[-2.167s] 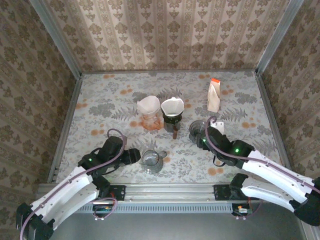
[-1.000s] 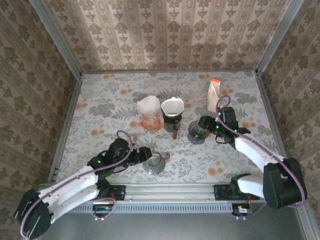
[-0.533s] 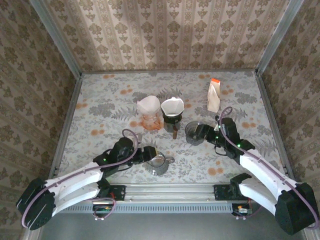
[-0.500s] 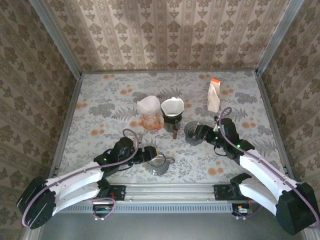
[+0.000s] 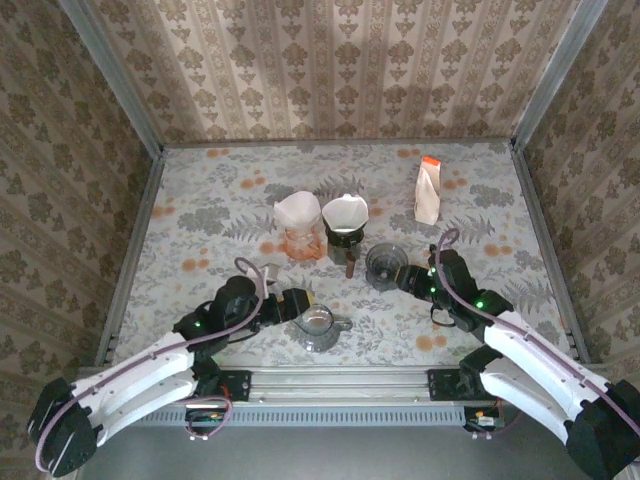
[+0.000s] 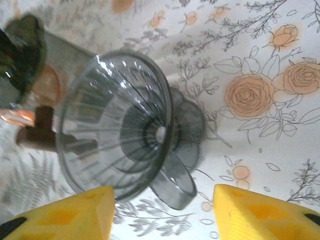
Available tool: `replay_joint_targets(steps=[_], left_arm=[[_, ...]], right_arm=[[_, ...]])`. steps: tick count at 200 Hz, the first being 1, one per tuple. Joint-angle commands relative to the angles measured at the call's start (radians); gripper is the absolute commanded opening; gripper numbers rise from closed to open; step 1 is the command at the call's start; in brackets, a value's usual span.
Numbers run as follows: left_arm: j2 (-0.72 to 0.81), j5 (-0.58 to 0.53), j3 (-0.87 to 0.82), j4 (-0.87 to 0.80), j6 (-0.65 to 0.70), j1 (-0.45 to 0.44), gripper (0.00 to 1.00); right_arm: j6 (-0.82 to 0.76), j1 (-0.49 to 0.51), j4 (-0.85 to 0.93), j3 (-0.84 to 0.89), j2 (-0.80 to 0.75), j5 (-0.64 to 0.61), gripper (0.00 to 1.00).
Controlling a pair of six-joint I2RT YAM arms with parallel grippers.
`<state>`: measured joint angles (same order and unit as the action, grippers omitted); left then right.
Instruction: Place the coffee filter in the dripper
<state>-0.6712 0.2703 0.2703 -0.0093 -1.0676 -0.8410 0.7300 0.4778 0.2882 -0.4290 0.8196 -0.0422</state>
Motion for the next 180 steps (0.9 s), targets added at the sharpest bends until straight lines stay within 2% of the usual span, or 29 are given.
replay_joint_targets(steps=[1,44,96,114,146,180], left_arm=[[0.054,-0.017,0.035,-0.123,0.038,0.036,0.77],[0.142,-0.003,0.028,-0.207,0.037,0.089,0.77],[0.133,0.015,0.015,-0.197,0.029,0.111,0.77],[0.125,0.02,0.009,-0.182,0.026,0.111,0.77],[0.117,0.029,-0.002,-0.171,0.024,0.117,0.77],[0.117,0.046,-0.003,-0.165,0.024,0.128,0.77]], right_arm=[[-0.099,0.024,-0.024,0.02,0.032,-0.054,0.48],[-0.167,0.042,-0.123,0.039,0.09,0.008,0.5],[-0.194,0.102,-0.2,0.018,0.142,0.099,0.49],[-0.187,0.128,-0.17,0.012,0.133,0.046,0.49],[-0.196,0.143,-0.118,0.004,0.156,-0.055,0.54],[-0.219,0.161,-0.134,-0.017,0.217,-0.097,0.47]])
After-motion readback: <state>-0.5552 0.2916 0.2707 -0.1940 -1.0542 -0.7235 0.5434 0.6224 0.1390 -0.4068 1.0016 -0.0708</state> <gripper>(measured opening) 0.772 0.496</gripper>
